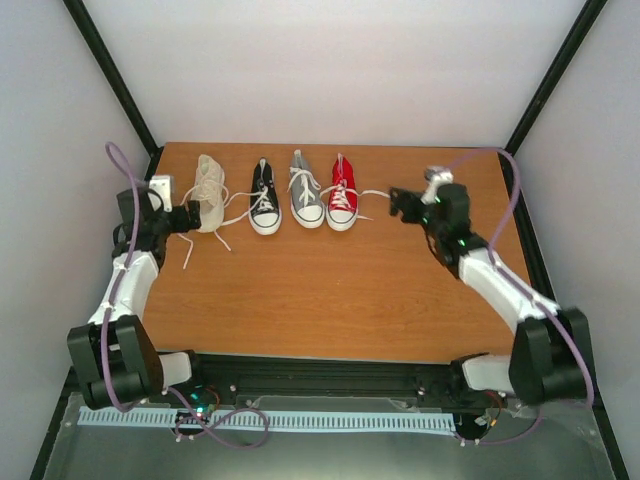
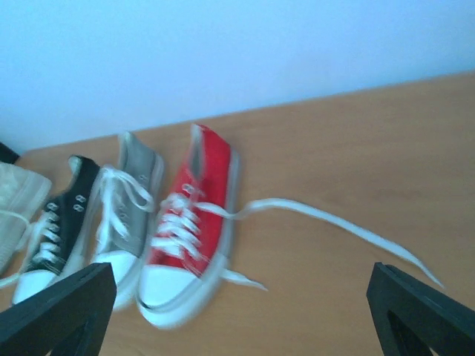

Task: Tie the shoes

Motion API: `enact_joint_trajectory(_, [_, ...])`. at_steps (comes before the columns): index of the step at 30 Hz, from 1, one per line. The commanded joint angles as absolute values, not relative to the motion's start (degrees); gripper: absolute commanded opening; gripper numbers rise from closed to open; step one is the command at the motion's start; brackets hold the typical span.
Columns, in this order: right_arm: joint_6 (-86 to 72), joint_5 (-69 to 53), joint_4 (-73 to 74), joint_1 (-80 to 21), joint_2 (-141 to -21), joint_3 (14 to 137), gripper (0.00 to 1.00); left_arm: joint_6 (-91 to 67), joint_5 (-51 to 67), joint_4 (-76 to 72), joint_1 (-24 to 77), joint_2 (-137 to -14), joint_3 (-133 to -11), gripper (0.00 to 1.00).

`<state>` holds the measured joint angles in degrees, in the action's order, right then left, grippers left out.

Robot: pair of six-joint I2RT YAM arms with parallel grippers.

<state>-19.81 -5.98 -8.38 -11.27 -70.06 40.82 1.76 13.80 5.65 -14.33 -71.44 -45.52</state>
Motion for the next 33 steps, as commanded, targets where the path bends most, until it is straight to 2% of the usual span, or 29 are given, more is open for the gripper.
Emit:
enact_joint_trajectory(1, [-17.1,0.8,0.8,-20.3,-83.9,59.1,0.94,5.5,15.3,8.4,-11.6,-72.5,-53.3,1.0])
enact_joint_trajectory(8, [-16.6,11.0,20.0,-27.1,-114.1,91.5,0.88,8.6,11.8,11.9,0.3,-74.3,-57.4,1.0])
enact_joint_trajectory(14, [-17.0,12.1,32.2,-27.9,-134.2,113.8,0.83,7.8,11.3,14.5,3.4,-77.6,-59.0,1.0])
enact_joint_trajectory(15, [-16.9,12.6,34.0,-27.9,-136.9,116.6,0.8,7.8,10.5,14.5,3.6,-77.8,-59.0,1.0])
enact_joint_trajectory(16, [-17.0,13.8,36.0,-27.9,-139.0,119.3,0.73,8.0,10.1,14.5,3.7,-78.0,-58.9,1.0])
enact_joint_trajectory(18, [-17.9,16.5,39.4,-27.9,-141.5,122.6,0.52,8.0,10.0,14.7,3.9,-77.9,-58.7,1.0])
enact_joint_trajectory(23, [-18.1,16.9,35.5,-28.2,-132.9,112.8,0.07,7.7,9.2,15.7,4.0,-76.6,-58.9,0.99])
enact_joint_trajectory(24, [-18.2,17.4,34.6,-28.4,-130.4,109.7,0.03,8.0,9.0,16.0,4.0,-76.2,-58.9,0.99])
enact_joint_trajectory(33, [-23.7,13.3,25.0,-30.4,-94.6,72.8,0.03,14.2,14.3,25.3,4.0,-75.9,-62.3,0.95])
